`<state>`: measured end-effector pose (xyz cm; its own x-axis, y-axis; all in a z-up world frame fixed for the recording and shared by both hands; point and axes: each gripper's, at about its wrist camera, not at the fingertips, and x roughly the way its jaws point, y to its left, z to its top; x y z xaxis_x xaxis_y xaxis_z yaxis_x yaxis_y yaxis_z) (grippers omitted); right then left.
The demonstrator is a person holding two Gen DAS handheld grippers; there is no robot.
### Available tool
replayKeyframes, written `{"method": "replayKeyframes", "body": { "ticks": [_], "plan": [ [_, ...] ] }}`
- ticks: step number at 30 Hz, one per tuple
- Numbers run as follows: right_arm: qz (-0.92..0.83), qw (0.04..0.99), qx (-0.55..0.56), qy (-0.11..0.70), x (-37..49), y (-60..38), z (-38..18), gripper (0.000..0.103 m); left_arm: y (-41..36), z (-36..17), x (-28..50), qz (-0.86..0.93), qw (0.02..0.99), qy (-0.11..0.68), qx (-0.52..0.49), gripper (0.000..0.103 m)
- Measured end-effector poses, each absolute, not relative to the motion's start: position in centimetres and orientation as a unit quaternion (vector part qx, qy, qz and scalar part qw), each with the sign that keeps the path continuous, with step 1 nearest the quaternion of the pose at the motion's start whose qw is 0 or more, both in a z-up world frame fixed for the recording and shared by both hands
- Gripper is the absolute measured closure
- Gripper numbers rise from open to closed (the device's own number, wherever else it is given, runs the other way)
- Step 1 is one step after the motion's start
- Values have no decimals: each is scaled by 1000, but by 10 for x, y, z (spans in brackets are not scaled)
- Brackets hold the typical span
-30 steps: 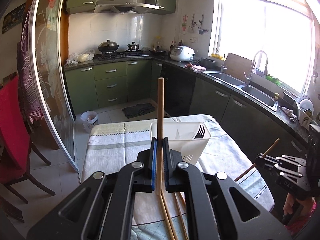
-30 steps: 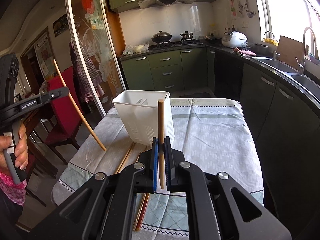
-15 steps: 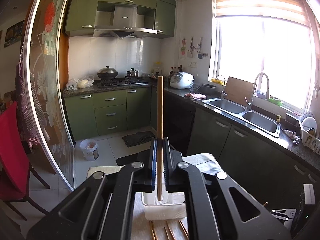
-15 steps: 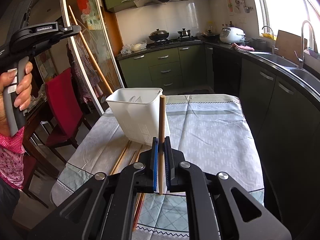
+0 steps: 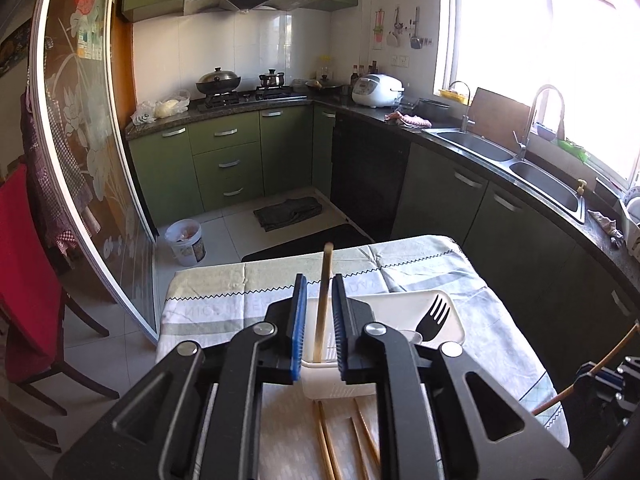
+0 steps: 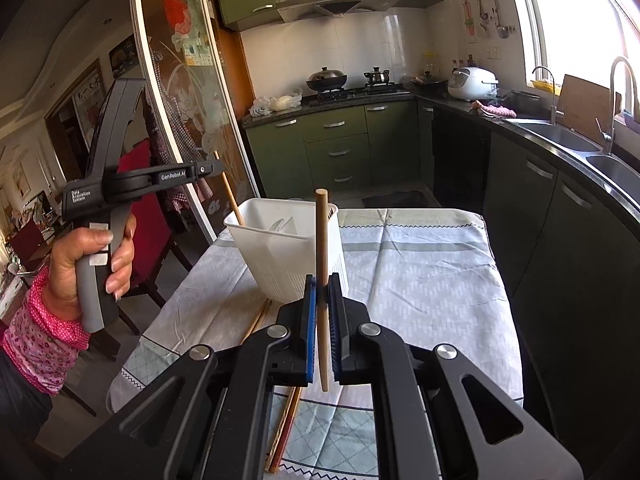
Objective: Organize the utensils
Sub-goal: 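Lift the chopsticks upright and drop them into the caddy with both grippers, then move both grippers back toward the remaining chopsticks on the cloth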
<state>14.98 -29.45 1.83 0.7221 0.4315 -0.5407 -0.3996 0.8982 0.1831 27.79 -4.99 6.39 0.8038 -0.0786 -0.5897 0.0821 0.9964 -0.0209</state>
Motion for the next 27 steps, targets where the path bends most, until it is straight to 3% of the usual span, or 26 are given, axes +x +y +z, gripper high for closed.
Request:
{"method": "replayKeyframes", "body": {
  "ticks": [14, 25, 26, 27],
  "plan": [
    [218, 964, 44, 148, 198, -263, 150, 96, -40, 72, 220, -64, 953, 297, 14, 83],
    [202, 945, 38, 255, 284, -228, 84, 96, -32, 56, 206, -73, 944, 320, 17, 83],
    [202, 944, 36, 259, 285, -227, 79, 89, -31, 54, 206, -74, 944, 322, 16, 83],
    [202, 943, 35, 262, 285, -227, 75, 74, -31, 52, 206, -74, 943, 325, 15, 83]
  ]
}}
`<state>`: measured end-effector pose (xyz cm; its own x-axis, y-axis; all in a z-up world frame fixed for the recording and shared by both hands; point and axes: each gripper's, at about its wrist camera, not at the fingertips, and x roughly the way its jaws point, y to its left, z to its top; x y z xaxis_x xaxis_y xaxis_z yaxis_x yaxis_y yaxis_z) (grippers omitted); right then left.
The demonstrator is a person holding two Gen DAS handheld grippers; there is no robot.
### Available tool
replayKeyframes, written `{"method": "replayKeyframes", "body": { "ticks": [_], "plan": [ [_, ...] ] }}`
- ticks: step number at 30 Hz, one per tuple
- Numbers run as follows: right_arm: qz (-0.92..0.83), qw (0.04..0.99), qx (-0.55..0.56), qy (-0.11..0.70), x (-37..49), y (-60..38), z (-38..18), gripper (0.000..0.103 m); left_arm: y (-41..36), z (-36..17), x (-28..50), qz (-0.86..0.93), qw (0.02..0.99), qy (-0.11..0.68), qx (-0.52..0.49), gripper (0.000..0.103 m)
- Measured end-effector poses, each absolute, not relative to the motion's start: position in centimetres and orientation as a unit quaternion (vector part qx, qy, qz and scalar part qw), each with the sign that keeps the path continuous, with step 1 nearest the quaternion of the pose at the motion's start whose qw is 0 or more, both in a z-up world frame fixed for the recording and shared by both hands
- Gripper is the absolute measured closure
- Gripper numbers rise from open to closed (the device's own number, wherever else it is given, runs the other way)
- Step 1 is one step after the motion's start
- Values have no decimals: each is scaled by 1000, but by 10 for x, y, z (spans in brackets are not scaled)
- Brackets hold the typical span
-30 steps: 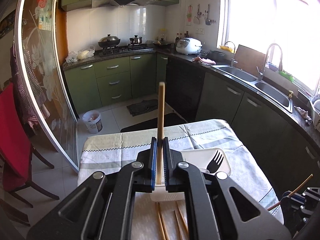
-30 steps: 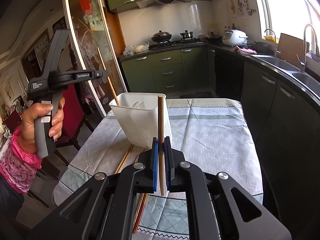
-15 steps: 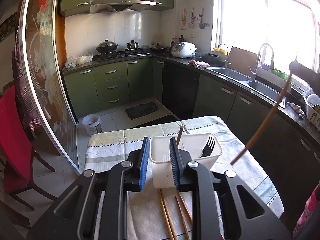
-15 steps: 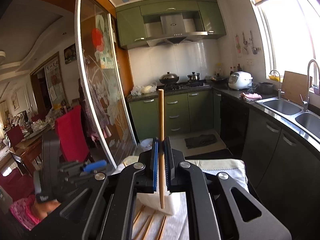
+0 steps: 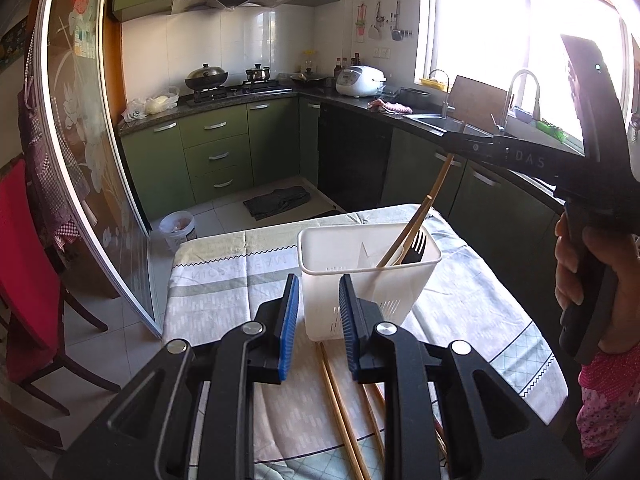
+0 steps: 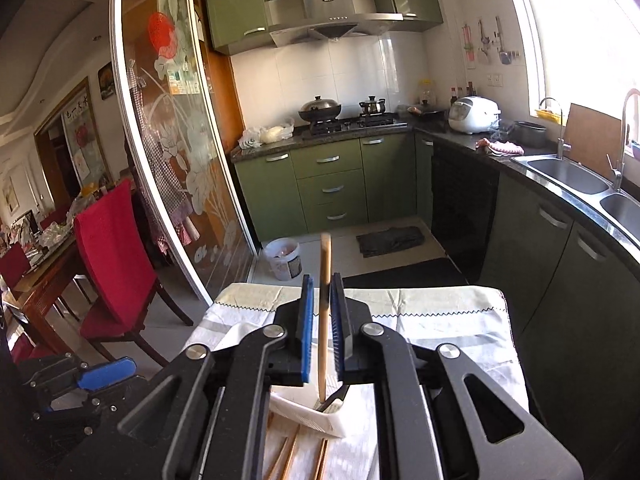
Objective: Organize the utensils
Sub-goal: 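Move both grippers back toward the remaining chopsticks on the cloth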
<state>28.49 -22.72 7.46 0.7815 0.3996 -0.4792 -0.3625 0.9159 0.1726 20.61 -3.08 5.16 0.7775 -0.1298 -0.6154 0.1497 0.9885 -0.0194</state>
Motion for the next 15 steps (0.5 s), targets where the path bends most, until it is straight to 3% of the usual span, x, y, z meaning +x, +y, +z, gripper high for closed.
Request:
{"method": "replayKeyframes", "body": {
  "ticks": [2, 9, 15],
  "plan": [
    [202, 944, 34, 261, 281, -228, 72, 65, -30, 47, 206, -76, 940, 332, 11, 83],
    [213, 946, 30, 244, 220, -253, 57, 65, -32, 16, 205, -83, 924, 373, -3, 83],
    [205, 941, 37, 265, 160, -288, 6, 64, -32, -39, 216, -84, 889, 450, -31, 83]
  ]
}}
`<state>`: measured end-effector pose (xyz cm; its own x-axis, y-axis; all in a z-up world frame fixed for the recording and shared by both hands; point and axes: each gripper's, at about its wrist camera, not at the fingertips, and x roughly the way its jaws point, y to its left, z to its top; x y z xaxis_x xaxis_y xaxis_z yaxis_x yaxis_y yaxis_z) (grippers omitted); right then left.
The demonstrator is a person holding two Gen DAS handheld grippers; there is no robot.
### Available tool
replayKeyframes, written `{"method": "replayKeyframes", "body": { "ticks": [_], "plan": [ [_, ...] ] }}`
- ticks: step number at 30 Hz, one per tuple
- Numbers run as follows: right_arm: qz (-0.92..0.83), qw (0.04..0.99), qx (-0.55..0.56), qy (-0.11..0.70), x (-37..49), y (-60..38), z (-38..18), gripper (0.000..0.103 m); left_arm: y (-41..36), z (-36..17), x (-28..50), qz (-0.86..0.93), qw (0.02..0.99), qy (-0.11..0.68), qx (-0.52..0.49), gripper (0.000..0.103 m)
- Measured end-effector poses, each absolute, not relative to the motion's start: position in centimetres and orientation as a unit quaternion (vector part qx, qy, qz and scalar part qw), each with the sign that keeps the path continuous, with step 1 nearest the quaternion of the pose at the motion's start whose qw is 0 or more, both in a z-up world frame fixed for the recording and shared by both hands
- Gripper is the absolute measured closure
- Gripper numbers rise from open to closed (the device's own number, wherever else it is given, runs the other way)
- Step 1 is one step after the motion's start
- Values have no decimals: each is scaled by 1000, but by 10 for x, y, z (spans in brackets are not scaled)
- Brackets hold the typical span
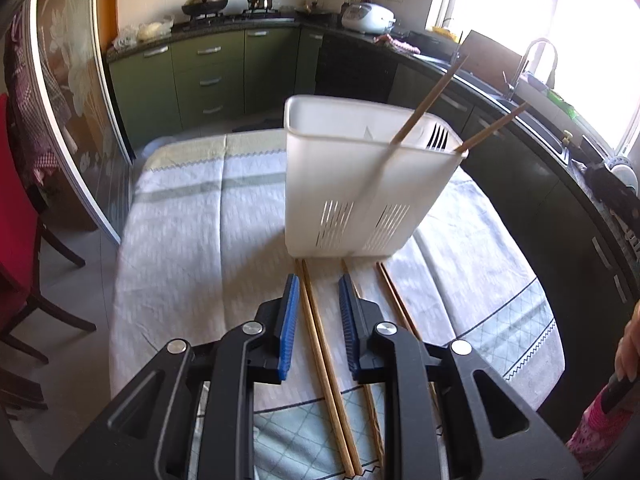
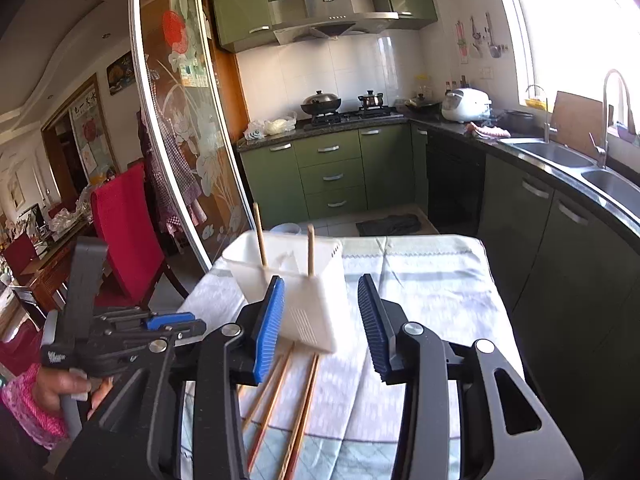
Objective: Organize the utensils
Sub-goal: 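Move both grippers back toward the remaining chopsticks on the cloth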
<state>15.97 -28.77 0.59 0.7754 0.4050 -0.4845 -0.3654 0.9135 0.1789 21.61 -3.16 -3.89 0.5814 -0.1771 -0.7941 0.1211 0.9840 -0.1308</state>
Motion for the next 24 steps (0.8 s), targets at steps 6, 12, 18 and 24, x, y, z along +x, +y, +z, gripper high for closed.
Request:
{"method": "replayKeyframes", "body": {
  "ticks": [6, 12, 18, 24],
  "plan": [
    [182, 928, 79, 315, 137, -322, -55, 64, -34, -88, 223, -81, 859, 502, -56, 83],
    [175, 912, 123, 350, 132, -341, -94, 64, -35, -115, 225, -72, 845, 526, -61, 83],
    [178, 907, 131, 359, 132, -343, -101, 62, -34, -125, 231, -57, 842, 534, -53, 83],
    [179, 907, 136, 356, 133, -342, -94, 60, -38, -132, 240, -43, 840, 540, -32, 83]
  ]
}}
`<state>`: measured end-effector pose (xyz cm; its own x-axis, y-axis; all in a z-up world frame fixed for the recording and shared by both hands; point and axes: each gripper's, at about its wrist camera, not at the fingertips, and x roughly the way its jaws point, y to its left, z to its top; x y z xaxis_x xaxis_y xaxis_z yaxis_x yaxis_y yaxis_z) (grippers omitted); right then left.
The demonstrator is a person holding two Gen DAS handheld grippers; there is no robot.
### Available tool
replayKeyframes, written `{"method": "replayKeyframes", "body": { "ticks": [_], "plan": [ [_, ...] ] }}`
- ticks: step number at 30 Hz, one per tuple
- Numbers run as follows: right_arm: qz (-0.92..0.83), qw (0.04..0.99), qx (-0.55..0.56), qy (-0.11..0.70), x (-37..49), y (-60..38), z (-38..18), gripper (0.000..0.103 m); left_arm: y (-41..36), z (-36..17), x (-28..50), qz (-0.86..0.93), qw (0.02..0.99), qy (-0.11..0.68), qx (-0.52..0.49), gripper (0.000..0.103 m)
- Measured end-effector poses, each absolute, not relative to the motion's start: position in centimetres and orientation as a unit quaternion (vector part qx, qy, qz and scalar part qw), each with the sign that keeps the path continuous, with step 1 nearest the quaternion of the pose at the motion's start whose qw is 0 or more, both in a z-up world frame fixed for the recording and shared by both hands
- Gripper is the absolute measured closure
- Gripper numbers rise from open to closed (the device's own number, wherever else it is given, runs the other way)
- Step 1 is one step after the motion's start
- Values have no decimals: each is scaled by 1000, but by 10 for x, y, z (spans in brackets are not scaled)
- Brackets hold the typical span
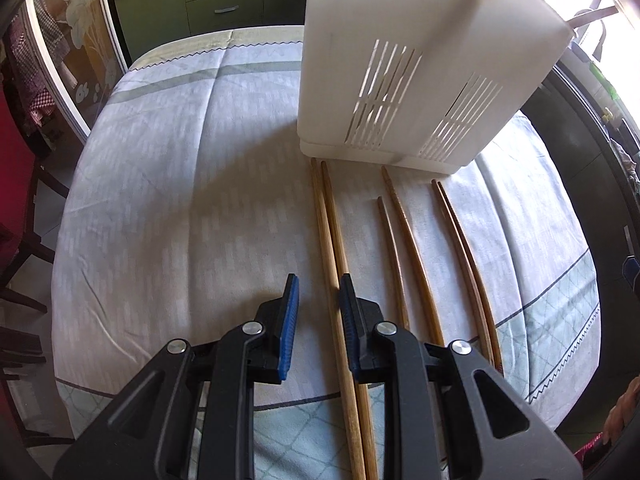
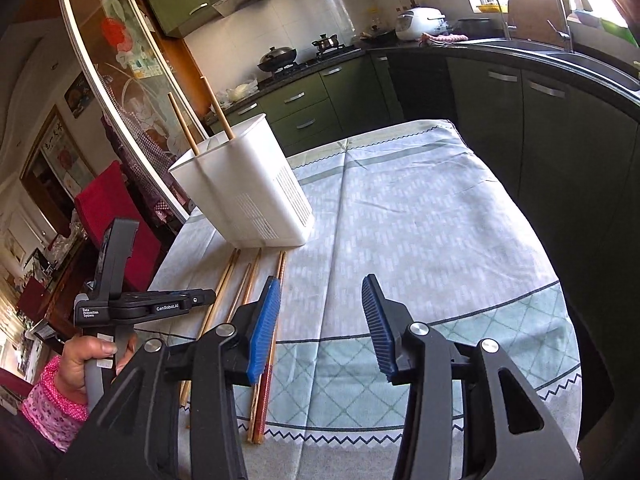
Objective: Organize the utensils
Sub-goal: 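Move both grippers back toward the remaining chopsticks on the cloth, then grasp a wooden chopstick with the left gripper while the right gripper grasps another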
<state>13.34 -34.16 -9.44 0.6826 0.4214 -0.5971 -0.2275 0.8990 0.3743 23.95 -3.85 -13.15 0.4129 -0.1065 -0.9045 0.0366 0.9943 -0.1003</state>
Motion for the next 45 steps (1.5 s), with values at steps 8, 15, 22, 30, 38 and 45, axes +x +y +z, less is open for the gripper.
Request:
{"method": "replayKeyframes", "body": {
  "ticks": [8, 15, 22, 30, 38, 45],
  "plan": [
    [183, 904, 140, 361, 136, -339, -96, 59, -50, -136, 251, -24, 837, 546, 1, 83],
    [184, 902, 142, 363, 135, -338, -98, 59, -49, -135, 259, -20, 839, 543, -8, 96],
    [195, 895, 129, 380, 143, -329, -101, 55, -29, -105, 240, -24, 870, 490, -41, 96],
    [216, 873, 71, 431, 177, -281, -125, 54, -6, -49, 181, -27, 930, 361, -62, 96],
    [197, 866, 9, 460, 213, -241, -156, 54, -1, -28, 138, -20, 956, 289, -40, 96],
    [177, 866, -22, 467, 226, -228, -165, 54, -2, -28, 133, -29, 957, 287, -34, 96]
  ]
}}
